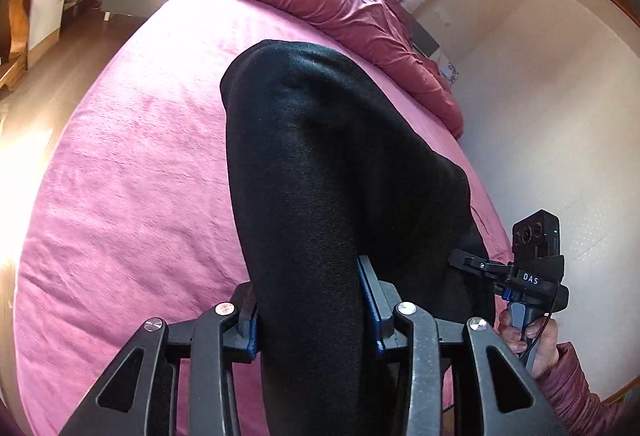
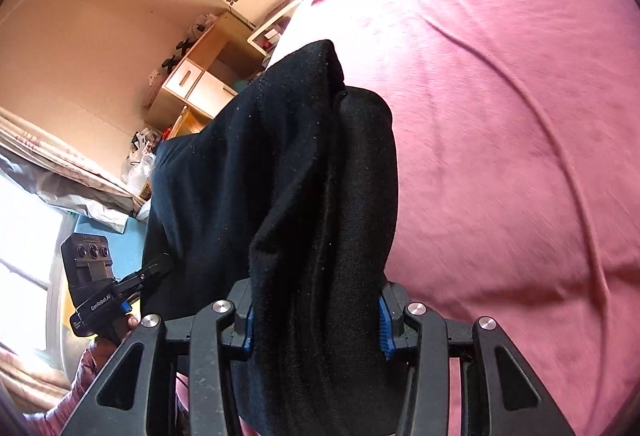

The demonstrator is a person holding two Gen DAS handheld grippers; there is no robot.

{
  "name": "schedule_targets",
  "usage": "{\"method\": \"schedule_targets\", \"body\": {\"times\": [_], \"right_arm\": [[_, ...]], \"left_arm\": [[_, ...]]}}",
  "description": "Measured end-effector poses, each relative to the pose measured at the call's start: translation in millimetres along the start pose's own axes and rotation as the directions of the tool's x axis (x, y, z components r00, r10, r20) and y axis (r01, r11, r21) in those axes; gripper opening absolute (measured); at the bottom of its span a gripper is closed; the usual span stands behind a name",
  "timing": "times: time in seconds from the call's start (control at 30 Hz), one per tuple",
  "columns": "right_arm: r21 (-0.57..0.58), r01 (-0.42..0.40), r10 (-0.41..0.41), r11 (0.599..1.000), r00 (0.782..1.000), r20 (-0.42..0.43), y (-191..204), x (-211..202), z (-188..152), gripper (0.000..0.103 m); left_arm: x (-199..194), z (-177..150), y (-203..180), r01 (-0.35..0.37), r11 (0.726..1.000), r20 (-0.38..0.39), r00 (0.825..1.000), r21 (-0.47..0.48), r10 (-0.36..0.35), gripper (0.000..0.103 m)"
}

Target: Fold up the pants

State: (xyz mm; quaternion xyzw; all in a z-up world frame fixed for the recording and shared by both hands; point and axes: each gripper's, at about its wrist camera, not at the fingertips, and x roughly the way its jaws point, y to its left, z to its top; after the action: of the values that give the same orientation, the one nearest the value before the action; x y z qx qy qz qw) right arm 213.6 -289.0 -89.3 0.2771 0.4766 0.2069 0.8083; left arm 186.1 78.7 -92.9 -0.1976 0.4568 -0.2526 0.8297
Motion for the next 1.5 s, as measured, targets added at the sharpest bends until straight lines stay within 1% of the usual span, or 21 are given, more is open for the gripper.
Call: {"method": "schedule_targets", "body": {"times": [0.1, 0.2, 0.27, 0.3, 0.33, 0.37, 0.43, 0.47, 0.5, 0.6, 0.7, 0.8, 0.9, 1.0, 1.03, 1.07, 1.1, 1.2, 1.3, 1.37, 1.5], "right_arm": [[0.002, 0.004, -0.004, 1.0, 1.0, -0.021, 8.8, 26.5, 17.2, 0.045], [0.016, 0.046, -0.045, 0.999, 0.997, -0.055, 5.7, 51.7, 25.1, 0.045], [0.042, 0.104, -0.1, 0.994, 0.991, -0.093, -6.9, 72.2, 19.8, 0.047], [0.075, 0.105, -0.097, 0.992, 0.99, -0.102, -16.5, 81.9, 13.4, 0.048], [0.115, 0.078, -0.07, 0.99, 0.995, -0.072, -23.1, 83.5, 8.5, 0.048], [0.12, 0.06, -0.054, 0.991, 0.997, -0.054, -24.3, 82.6, 7.7, 0.048], [0.11, 0.061, -0.056, 0.992, 0.997, -0.049, -21.3, 83.9, 8.1, 0.049], [0.108, 0.067, -0.062, 0.992, 0.997, -0.055, -19.0, 85.0, 9.7, 0.049], [0.103, 0.079, -0.073, 0.991, 0.995, -0.063, -14.8, 86.0, 11.0, 0.05], [0.071, 0.12, -0.115, 0.99, 0.991, -0.069, 1.0, 90.6, 22.6, 0.053], [0.063, 0.154, -0.151, 0.986, 0.987, -0.061, 9.0, 88.2, 24.9, 0.06], [0.042, 0.186, -0.184, 0.982, 0.981, -0.054, 12.7, 83.1, 23.7, 0.063], [0.037, 0.208, -0.206, 0.977, 0.978, -0.041, 14.2, 77.3, 23.3, 0.064], [0.034, 0.222, -0.222, 0.974, 0.975, -0.025, 15.0, 65.8, 15.3, 0.065], [0.035, 0.223, -0.223, 0.974, 0.975, -0.02, 15.8, 62.8, 13.8, 0.065], [0.036, 0.223, -0.223, 0.974, 0.975, -0.013, 16.7, 60.0, 12.5, 0.066], [0.036, 0.222, -0.222, 0.974, 0.975, -0.005, 20.0, 59.8, 11.6, 0.067], [0.032, 0.223, -0.224, 0.974, 0.975, 0.009, 19.4, 51.1, 4.9, 0.067], [0.017, 0.235, -0.235, 0.972, 0.971, 0.03, 22.5, 40.5, -1.7, 0.067], [0.007, 0.245, -0.245, 0.97, 0.969, 0.041, 26.8, 36.7, -4.8, 0.067], [-0.021, 0.278, -0.276, 0.96, 0.958, 0.082, 43.2, 26.2, -13.8, 0.067]], "left_arm": [[11.2, 22.8, 13.4, -0.045, 0.999, -0.015, 0.999, -0.024, 0.045, 0.042], [31.6, 34.5, 29.4, -0.112, 0.993, -0.043, 0.993, -0.032, 0.111, 0.045], [53.4, 33.7, 43.5, -0.166, 0.985, -0.095, 0.982, -0.049, 0.161, 0.046], [65.9, 28.2, 48.0, -0.202, 0.978, -0.119, 0.973, -0.042, 0.196, 0.053], [74.1, 24.1, 51.1, -0.211, 0.977, -0.123, 0.971, -0.042, 0.205, 0.055], [76.1, 22.1, 50.9, -0.208, 0.977, -0.102, 0.974, -0.038, 0.203, 0.057], [74.4, 16.1, 48.6, -0.227, 0.974, -0.075, 0.972, -0.027, 0.225, 0.061], [75.3, 15.7, 46.5, -0.234, 0.972, -0.071, 0.97, -0.02, 0.233, 0.063], [75.9, 16.6, 45.5, -0.245, 0.969, -0.071, 0.968, -0.022, 0.243, 0.068], [77.3, 22.9, 39.3, -0.261, 0.964, -0.07, 0.964, -0.053, 0.257, 0.072], [69.8, 20.0, 22.7, -0.32, 0.947, -0.028, 0.947, -0.028, 0.32, 0.072], [60.6, 11.0, 6.3, -0.367, 0.93, 0.017, 0.93, -0.006, 0.367, 0.071], [53.3, 4.8, -1.5, -0.385, 0.923, 0.048, 0.922, 0.002, 0.384, 0.071], [42.1, -4.2, -13.7, -0.396, 0.918, 0.086, 0.915, 0.018, 0.393, 0.071], [37.9, -6.9, -14.5, -0.396, 0.918, 0.095, 0.915, 0.02, 0.392, 0.071], [41.3, -5.7, -25.5, -0.391, 0.92, 0.103, 0.916, 0.02, 0.387, 0.071], [37.0, -8.7, -28.3, -0.389, 0.921, 0.112, 0.916, 0.019, 0.384, 0.071], [13.1, -21.7, -29.0, -0.387, 0.922, 0.142, 0.914, 0.023, 0.38, 0.071], [0.4, -24.2, -33.2, -0.392, 0.92, 0.169, 0.909, 0.032, 0.381, 0.071], [-8.4, -30.0, -38.6, -0.386, 0.922, 0.186, 0.909, 0.037, 0.374, 0.071], [-24.4, -36.3, -46.2, -0.403, 0.914, 0.225, 0.896, 0.051, 0.382, 0.071]]}}
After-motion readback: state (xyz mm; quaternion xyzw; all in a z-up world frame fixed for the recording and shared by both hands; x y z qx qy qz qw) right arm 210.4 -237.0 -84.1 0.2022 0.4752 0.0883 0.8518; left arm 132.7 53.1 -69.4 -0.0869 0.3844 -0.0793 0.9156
